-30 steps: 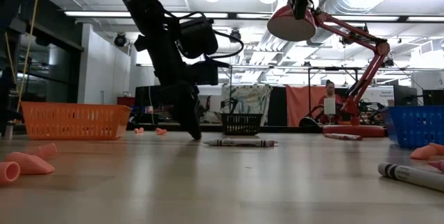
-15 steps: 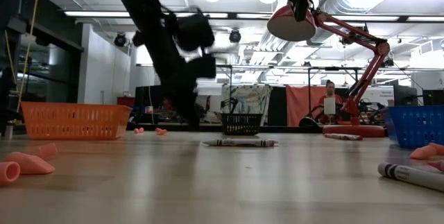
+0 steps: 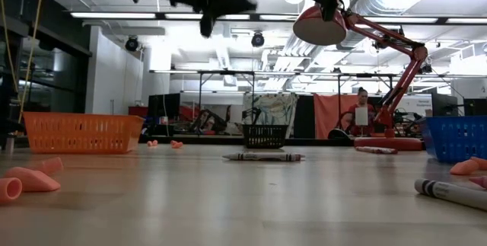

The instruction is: Sort crayons

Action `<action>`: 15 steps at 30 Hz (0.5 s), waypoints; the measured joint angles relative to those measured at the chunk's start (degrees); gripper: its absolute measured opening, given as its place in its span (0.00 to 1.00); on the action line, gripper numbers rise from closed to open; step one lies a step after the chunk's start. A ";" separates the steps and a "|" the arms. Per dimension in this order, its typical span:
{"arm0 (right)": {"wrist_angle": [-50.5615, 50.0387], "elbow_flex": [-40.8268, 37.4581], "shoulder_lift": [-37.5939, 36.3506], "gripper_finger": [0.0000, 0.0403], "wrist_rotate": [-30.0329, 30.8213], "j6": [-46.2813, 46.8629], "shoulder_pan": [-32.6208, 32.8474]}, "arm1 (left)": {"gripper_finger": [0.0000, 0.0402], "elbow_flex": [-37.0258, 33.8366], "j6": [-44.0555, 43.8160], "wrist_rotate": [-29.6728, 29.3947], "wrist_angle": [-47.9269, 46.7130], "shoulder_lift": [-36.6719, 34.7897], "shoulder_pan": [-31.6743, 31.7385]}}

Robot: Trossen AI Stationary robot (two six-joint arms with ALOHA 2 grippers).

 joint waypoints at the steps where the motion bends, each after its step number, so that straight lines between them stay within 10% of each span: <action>1: -0.01 0.00 0.01 0.45 0.00 -1.19 0.00 | 0.00 -1.70 -1.51 -0.57 3.31 -0.89 -0.46; 15: 0.97 0.00 0.78 0.45 0.96 -8.44 -0.05 | 0.00 -7.37 -1.84 2.99 15.68 -2.17 -0.88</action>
